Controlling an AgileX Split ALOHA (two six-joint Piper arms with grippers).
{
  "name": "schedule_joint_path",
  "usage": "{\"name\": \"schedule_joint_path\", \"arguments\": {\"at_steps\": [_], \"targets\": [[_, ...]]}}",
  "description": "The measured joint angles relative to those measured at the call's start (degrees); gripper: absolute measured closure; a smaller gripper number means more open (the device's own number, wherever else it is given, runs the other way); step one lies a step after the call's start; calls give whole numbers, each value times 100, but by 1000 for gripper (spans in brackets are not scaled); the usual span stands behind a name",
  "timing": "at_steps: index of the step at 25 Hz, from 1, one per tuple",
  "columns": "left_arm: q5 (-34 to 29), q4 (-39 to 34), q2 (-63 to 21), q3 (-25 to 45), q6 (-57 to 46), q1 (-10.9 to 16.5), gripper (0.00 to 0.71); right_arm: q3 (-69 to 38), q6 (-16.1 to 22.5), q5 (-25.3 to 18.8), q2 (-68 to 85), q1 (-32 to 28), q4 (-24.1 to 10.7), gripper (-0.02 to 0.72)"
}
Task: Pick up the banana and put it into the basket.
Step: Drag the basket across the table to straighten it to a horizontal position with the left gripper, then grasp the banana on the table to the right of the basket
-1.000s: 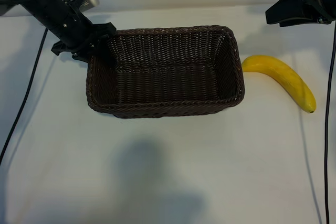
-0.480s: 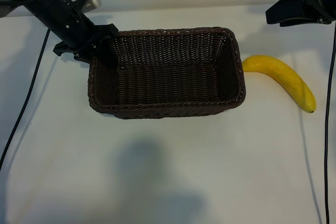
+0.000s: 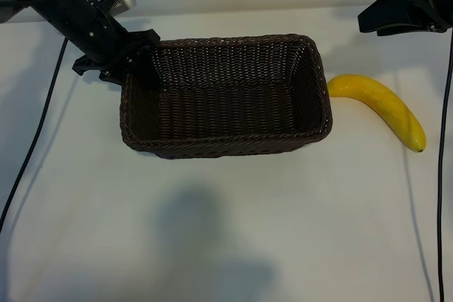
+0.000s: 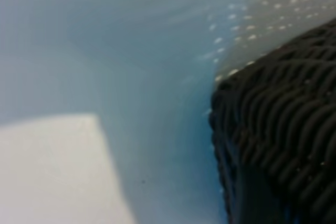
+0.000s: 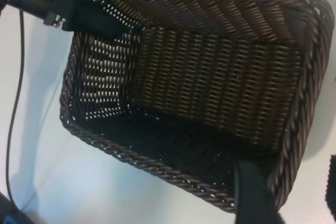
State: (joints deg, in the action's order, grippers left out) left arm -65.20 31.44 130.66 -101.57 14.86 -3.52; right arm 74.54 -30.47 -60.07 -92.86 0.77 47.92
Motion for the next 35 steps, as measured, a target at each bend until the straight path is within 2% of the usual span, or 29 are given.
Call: {"name": "schedule_joint_path", "arguments": {"at_steps": [4,13,18,23,28,31,35], "targets": [[-71,-13,0,-6,-7,0,249,0,0,0,0,0,0,340],[-143,-38,-259,-69,-28,65,248,0,0,7,0,0,0,340],[-215,-135,-744,-129,-214,161,250,0,0,7,0,0,0,340],[-215,-544,-1262,-133,-469,161,250,0,0,7,0,0,6,340],[-215,-408,-1630,-119,-457,163,250,0,0,0,0,0,17,340],[-215,-161,-1850,135,-386,163,250,0,0,0,0,0,17,340],[-215,315,-2120,901,71,163,250,0,0,0,0,0,17,340]]}}
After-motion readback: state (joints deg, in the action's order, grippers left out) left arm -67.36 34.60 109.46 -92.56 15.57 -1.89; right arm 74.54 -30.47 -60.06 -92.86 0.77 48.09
